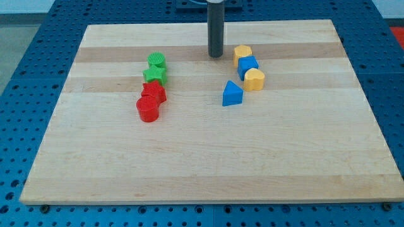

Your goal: Push the yellow hexagon closer to the yellow heart

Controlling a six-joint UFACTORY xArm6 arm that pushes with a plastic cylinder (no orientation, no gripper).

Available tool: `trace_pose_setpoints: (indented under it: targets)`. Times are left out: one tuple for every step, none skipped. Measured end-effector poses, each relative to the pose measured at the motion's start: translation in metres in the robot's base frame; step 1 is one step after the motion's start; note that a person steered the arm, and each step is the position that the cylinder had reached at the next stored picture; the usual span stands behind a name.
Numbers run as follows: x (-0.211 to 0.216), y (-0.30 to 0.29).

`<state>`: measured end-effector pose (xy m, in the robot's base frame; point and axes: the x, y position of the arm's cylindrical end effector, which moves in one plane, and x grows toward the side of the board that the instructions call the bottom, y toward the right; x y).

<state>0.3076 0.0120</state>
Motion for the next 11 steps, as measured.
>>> trace_pose_setpoints:
  targets:
    - [0.002,0.012]
    - [-0.002,0.034]
    - [-0.010,0.060]
    - [-0.012,0.086]
    - [-0.018,0.107]
    - [-0.011,0.117]
    - [-0.002,0.120]
    - [0.004,0.120]
    - [0.016,0.120]
    - [0.027,0.120]
    - [0.029,0.111]
